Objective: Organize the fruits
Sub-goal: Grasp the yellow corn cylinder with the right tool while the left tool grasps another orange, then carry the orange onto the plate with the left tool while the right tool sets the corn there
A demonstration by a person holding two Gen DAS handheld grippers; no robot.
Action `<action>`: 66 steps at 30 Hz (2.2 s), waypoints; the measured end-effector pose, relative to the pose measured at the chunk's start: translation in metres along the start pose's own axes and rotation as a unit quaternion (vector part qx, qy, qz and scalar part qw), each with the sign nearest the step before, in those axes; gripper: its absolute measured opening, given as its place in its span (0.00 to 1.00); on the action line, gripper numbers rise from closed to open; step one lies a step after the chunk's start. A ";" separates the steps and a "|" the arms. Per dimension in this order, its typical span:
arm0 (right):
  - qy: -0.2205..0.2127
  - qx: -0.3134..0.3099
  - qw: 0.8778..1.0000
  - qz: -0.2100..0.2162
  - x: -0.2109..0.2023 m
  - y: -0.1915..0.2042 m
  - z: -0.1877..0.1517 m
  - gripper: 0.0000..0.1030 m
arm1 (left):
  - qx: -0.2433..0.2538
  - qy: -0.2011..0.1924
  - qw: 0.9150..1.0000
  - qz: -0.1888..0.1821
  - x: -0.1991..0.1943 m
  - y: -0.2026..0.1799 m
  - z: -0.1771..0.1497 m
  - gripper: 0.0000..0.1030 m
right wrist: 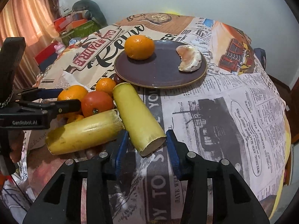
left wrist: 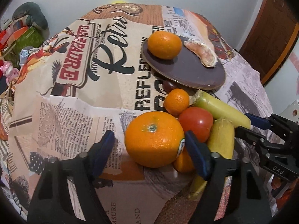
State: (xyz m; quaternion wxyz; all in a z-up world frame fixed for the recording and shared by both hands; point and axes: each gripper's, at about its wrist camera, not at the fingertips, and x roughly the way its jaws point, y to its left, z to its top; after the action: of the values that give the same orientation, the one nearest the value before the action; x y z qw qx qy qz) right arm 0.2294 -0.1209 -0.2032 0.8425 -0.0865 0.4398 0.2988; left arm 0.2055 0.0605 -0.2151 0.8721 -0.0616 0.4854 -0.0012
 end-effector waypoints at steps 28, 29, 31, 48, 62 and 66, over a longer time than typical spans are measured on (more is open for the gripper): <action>0.021 0.028 0.999 -0.022 -0.012 -0.026 -0.002 0.36 | 0.013 -0.046 0.999 0.015 -0.044 -0.001 -0.004 0.62; 0.023 0.025 0.999 -0.023 -0.008 -0.025 0.000 0.36 | 0.013 -0.048 0.999 0.013 -0.044 -0.002 -0.002 0.62; 0.027 0.024 0.999 -0.022 -0.002 -0.025 0.004 0.36 | 0.013 -0.049 0.999 0.012 -0.045 -0.004 0.000 0.62; 0.021 0.025 0.999 -0.017 0.001 -0.026 0.012 0.36 | 0.019 -0.063 0.998 0.001 -0.047 -0.019 0.018 0.62; -0.078 0.058 0.995 -0.030 -0.055 -0.041 0.041 0.32 | 0.018 -0.097 0.995 -0.005 -0.059 -0.026 0.049 0.62; -0.095 0.062 0.993 -0.026 -0.061 -0.043 0.052 0.32 | 0.019 -0.099 0.995 -0.008 -0.054 -0.029 0.058 0.62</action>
State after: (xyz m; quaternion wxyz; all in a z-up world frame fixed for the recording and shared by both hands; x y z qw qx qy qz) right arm 0.2633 -0.1607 -0.1288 0.8917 -0.0169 0.3730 0.2559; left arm 0.2276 0.0411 -0.1358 0.9169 -0.0484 0.3960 -0.0112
